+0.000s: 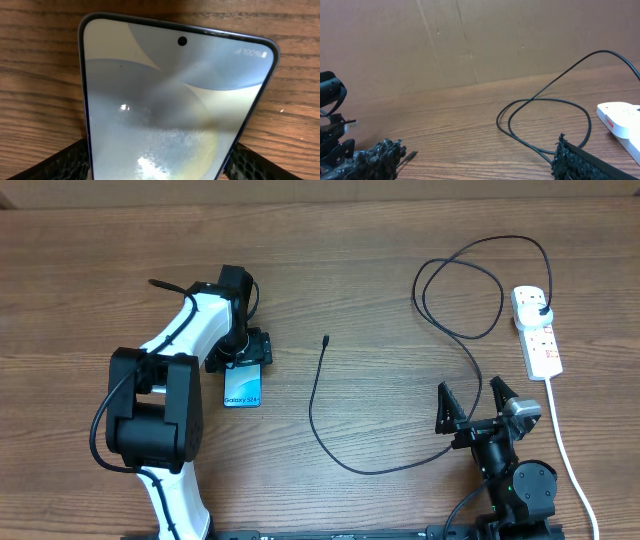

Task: Plug charger to phone and switch on socket
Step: 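Drag the phone rightward toward the cable with the left gripper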

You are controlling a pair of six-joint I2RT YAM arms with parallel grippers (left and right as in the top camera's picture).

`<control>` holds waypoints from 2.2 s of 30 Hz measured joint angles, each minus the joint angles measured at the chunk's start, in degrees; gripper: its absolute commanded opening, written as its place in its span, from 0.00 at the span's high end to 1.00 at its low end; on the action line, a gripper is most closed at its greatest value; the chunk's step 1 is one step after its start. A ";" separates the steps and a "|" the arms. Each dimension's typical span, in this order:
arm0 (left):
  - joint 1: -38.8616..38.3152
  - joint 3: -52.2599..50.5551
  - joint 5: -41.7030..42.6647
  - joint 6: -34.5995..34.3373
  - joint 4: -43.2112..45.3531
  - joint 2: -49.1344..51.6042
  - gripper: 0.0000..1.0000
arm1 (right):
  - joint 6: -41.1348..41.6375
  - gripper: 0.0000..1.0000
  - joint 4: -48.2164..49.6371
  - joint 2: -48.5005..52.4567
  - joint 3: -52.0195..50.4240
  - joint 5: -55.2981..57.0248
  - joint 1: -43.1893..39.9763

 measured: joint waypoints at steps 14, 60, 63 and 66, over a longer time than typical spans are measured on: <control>-0.07 0.37 -0.04 0.92 -1.11 -0.02 0.25 | 0.02 0.00 -0.04 0.00 0.00 -0.02 0.00; -0.07 9.60 8.37 -4.74 -6.23 1.55 0.23 | 0.00 0.00 -0.02 0.00 0.00 -0.02 0.00; -0.07 8.92 7.21 -4.81 -5.07 1.57 0.22 | 0.02 0.00 -0.02 0.00 0.00 0.00 0.00; -0.07 8.28 5.40 -4.94 -4.20 1.57 0.22 | 0.02 0.00 0.00 0.00 -0.02 -0.04 0.00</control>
